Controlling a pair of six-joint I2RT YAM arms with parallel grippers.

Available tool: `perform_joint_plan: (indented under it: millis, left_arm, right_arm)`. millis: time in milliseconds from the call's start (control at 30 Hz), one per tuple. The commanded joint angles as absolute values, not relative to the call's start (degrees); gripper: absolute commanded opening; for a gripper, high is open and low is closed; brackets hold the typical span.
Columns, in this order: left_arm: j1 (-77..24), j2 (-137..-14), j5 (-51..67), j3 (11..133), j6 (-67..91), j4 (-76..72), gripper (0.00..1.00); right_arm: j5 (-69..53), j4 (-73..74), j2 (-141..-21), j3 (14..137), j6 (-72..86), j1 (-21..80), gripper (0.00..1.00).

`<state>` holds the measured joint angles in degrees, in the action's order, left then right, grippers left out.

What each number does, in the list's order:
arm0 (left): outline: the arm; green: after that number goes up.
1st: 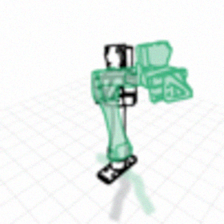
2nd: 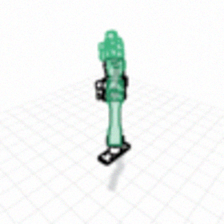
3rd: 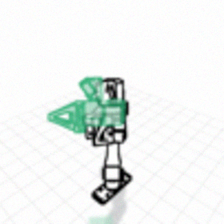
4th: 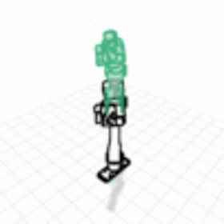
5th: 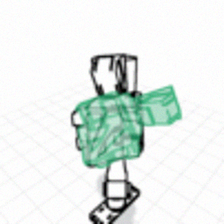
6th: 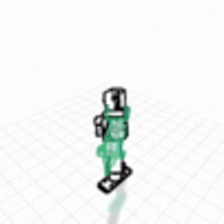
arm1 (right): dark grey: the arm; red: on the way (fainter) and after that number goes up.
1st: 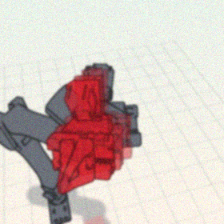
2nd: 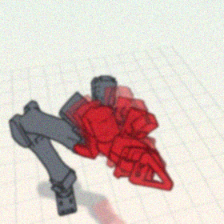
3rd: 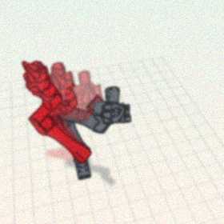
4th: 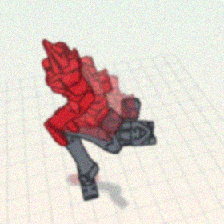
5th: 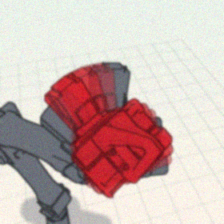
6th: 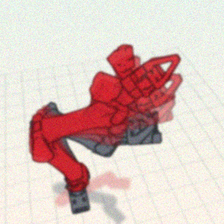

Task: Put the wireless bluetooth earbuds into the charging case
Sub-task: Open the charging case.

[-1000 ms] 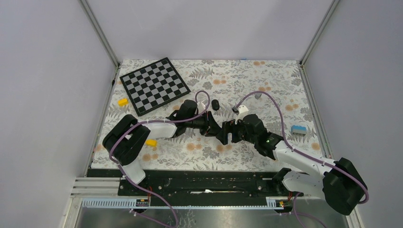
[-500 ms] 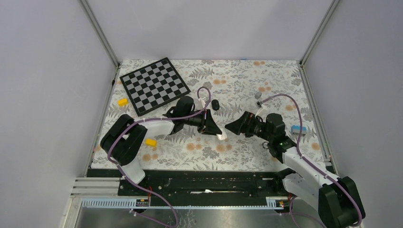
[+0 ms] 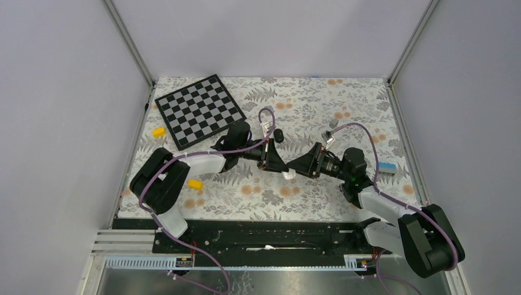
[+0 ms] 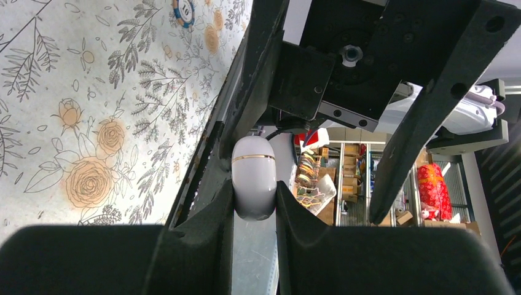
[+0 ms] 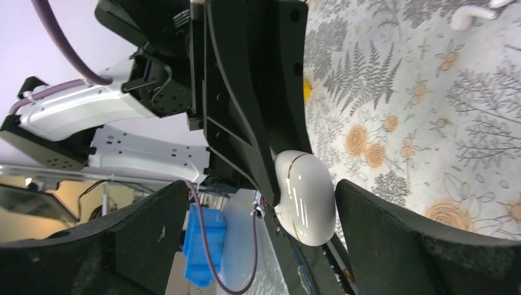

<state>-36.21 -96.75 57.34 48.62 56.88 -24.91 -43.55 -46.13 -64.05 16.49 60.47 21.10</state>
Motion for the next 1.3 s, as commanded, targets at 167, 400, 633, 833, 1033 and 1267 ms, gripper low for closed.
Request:
perform_joint_plan:
  millis: [167, 400, 633, 833, 1033, 1267]
  left_arm:
    - [-35.6, -94.2, 59.0, 49.6, 56.2, -29.1, 0.0]
    - [-34.8, -92.8, 57.3, 50.1, 51.2, -21.7, 0.0]
    - [-34.5, -92.6, 57.0, 50.6, 48.2, -17.4, 0.0]
    - [-34.5, -92.3, 56.9, 50.7, 47.5, -16.4, 0.0]
    - [-34.5, -92.1, 56.9, 50.9, 46.7, -14.9, 0.0]
    - [-34.5, -92.9, 57.8, 50.7, 49.8, -18.0, 0.0]
  right_arm:
    - [-52.8, -68.1, -68.8, 15.4, 72.6, 20.9, 0.94]
    - [-52.8, -61.1, -63.4, 15.5, 70.8, 20.8, 0.92]
    - [-48.7, -42.0, -55.2, 17.8, 60.5, 20.8, 0.91]
    - [-47.4, -38.2, -54.5, 18.5, 58.2, 20.8, 0.91]
    - [-46.1, -33.5, -53.5, 19.4, 55.2, 20.8, 0.91]
    - [-37.3, -20.4, -48.7, 21.0, 46.7, 20.8, 0.91]
